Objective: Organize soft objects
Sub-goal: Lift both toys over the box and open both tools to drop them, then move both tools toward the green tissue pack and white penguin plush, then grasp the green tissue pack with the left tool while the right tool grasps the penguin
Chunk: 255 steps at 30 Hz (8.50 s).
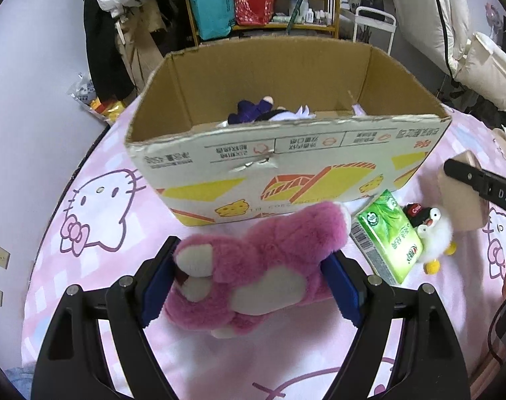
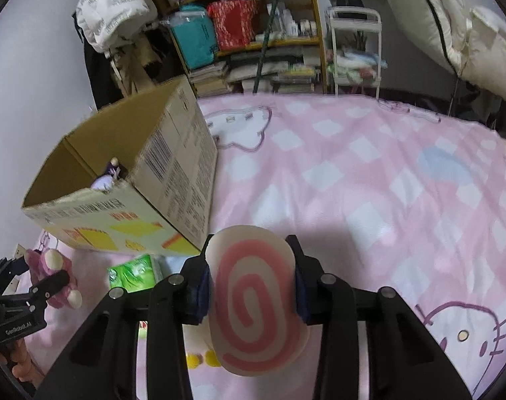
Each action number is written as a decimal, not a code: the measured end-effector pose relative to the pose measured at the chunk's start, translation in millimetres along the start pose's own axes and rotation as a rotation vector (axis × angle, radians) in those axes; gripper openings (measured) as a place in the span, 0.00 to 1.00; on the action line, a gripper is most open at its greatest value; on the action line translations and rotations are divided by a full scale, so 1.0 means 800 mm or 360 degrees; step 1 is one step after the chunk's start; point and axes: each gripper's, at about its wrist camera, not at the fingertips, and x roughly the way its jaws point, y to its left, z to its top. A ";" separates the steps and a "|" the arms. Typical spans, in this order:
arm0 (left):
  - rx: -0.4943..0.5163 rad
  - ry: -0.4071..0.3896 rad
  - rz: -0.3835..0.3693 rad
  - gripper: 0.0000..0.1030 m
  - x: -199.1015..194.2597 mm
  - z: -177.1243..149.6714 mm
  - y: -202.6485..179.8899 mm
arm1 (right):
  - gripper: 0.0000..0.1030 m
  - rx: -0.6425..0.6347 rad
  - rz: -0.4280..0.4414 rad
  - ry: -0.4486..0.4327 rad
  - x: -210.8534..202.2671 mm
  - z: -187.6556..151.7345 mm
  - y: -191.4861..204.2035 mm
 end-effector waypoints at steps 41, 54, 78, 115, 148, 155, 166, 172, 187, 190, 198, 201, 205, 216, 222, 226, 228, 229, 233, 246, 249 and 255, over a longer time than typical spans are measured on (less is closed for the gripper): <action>-0.0078 -0.1007 0.0181 0.79 -0.186 0.034 0.020 | 0.41 -0.0413 0.0221 -0.0814 -0.156 0.063 0.111; -0.0054 -0.1121 0.0213 0.79 -0.200 0.084 0.032 | 0.41 -0.0426 0.0263 -0.0857 -0.146 0.096 0.126; -0.0138 -0.0962 0.0167 0.79 -0.110 0.107 0.055 | 0.41 -0.0416 0.0378 -0.0758 -0.068 0.106 0.142; -0.0101 -0.0720 0.0017 0.97 -0.048 0.105 0.040 | 0.71 -0.0290 0.0472 -0.0597 -0.022 0.100 0.133; -0.0149 -0.0603 0.0106 0.97 -0.142 0.043 0.024 | 1.00 -0.0237 0.0215 -0.0605 -0.121 0.085 0.078; -0.0157 -0.0600 0.0093 0.97 -0.153 0.028 0.019 | 1.00 -0.0257 0.0195 -0.0606 -0.142 0.070 0.080; -0.0123 -0.0605 0.0073 0.97 -0.165 0.008 0.008 | 1.00 -0.0281 0.0183 -0.0595 -0.162 0.041 0.078; -0.0093 -0.0589 0.0063 0.97 -0.156 0.005 0.000 | 1.00 -0.0281 0.0168 -0.0576 -0.160 0.031 0.073; -0.0074 -0.0451 0.0003 0.97 -0.097 0.016 -0.012 | 1.00 -0.0196 0.0133 -0.0457 -0.111 0.036 0.054; -0.0071 -0.0425 -0.0009 0.97 -0.087 0.019 -0.012 | 1.00 -0.0185 0.0123 -0.0429 -0.102 0.036 0.049; -0.0067 -0.0354 -0.0086 0.97 -0.059 0.022 -0.020 | 1.00 -0.0159 0.0113 -0.0302 -0.070 0.035 0.042; -0.0051 -0.0331 -0.0111 0.97 -0.047 0.022 -0.027 | 1.00 -0.0160 0.0102 -0.0258 -0.059 0.032 0.042; -0.0030 -0.0300 -0.0157 0.97 -0.030 0.025 -0.036 | 1.00 -0.0159 0.0075 -0.0199 -0.044 0.027 0.040; 0.0095 -0.0272 -0.0224 0.97 0.004 0.018 -0.066 | 1.00 -0.0033 0.0117 -0.0051 -0.018 0.020 0.023; 0.0133 -0.0213 -0.0258 0.97 0.020 0.014 -0.078 | 1.00 -0.0034 0.0091 0.0047 -0.003 0.014 0.024; 0.0156 -0.0193 -0.0258 0.97 0.024 0.012 -0.083 | 1.00 -0.0026 0.0086 0.0112 0.005 0.009 0.024; 0.0157 -0.0178 -0.0268 0.97 0.025 0.010 -0.084 | 1.00 -0.0022 0.0079 0.0140 0.009 0.006 0.023; 0.0164 -0.0177 -0.0263 0.97 0.026 0.010 -0.085 | 1.00 -0.0018 0.0080 0.0151 0.010 0.006 0.023; 0.0164 -0.0156 -0.0254 0.97 0.029 0.010 -0.087 | 1.00 -0.0024 0.0083 0.0185 0.013 0.003 0.026; 0.0188 -0.0113 -0.0258 0.97 0.035 0.006 -0.091 | 1.00 -0.0013 0.0104 0.0285 0.022 -0.009 0.026; 0.0212 -0.0106 -0.0262 0.97 0.033 0.005 -0.093 | 1.00 -0.0003 0.0111 0.0307 0.023 -0.010 0.027; 0.0239 -0.0072 -0.0271 0.97 0.036 0.001 -0.099 | 1.00 -0.0022 0.0113 0.0354 0.028 -0.014 0.032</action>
